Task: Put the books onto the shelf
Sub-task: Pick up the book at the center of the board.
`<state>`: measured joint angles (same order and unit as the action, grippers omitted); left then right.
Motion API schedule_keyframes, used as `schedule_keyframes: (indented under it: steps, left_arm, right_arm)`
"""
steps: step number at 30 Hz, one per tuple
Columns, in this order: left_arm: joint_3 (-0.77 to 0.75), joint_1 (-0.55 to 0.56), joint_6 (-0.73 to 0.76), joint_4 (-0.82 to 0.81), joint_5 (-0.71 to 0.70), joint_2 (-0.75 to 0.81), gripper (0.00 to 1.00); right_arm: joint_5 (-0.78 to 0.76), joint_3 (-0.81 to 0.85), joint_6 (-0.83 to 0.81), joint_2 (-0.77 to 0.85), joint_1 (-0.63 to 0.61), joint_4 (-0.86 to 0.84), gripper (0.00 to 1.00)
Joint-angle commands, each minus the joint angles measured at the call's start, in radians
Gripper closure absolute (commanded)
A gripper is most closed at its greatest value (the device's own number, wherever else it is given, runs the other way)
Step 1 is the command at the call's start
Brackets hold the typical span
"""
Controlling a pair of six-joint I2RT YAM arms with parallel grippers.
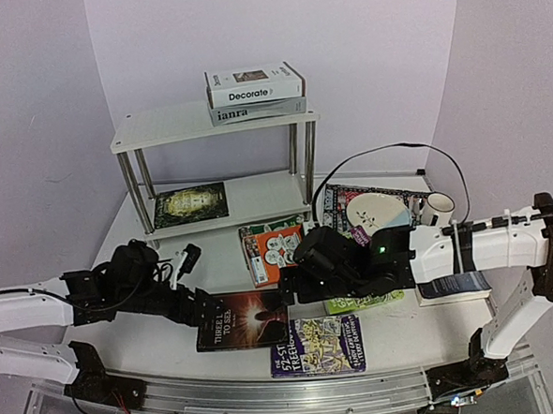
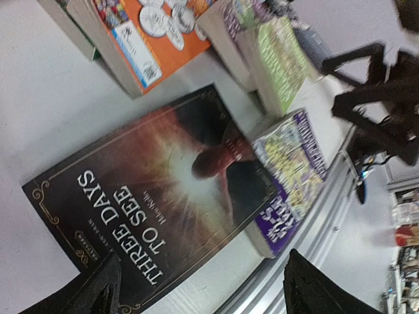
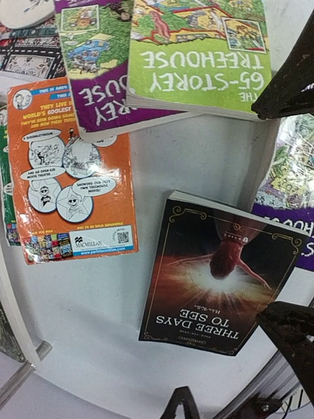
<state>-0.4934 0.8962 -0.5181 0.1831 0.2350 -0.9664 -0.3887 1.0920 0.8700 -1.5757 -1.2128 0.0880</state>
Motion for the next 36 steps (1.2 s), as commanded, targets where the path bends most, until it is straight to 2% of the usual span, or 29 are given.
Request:
schedule_keyframes:
  steps: [1, 5, 9, 14, 19, 25, 36]
  left_arm:
    - [-0.101, 0.15, 0.018, 0.007, -0.282, -0.124, 0.14]
    - [-0.117, 0.192, 0.019, 0.008, -0.36, -0.116, 0.12]
    - [-0.113, 0.235, 0.066, 0.008, -0.41, -0.109, 0.12]
    - [-0.156, 0.371, 0.141, 0.008, -0.552, -0.2, 0.12]
    - [-0.19, 0.523, 0.243, 0.009, -0.69, -0.286, 0.12]
    - [-0.221, 0.701, 0.369, 0.055, -0.867, -0.385, 0.12]
    - [-0.267, 0.73, 0.429, 0.077, -1.014, -0.558, 0.1]
  right_arm:
    - [0.04, 0.08, -0.253, -0.066, 0.048, 0.08, 0.02]
    - [-0.054, 0.041, -0.351, -0.044, 0.086, 0.089, 0.02]
    - [-0.127, -0.023, -0.483, 0.0, 0.116, 0.017, 0.02]
    - [-0.164, -0.082, -0.633, 0.042, 0.13, -0.103, 0.02]
    - [-0.242, -0.16, -0.691, 0.084, 0.144, -0.213, 0.02]
    - [-0.354, -0.333, -0.733, 0.158, 0.17, -0.416, 0.02]
    - [-0.484, -0.581, -0.716, 0.202, 0.218, -0.682, 0.02]
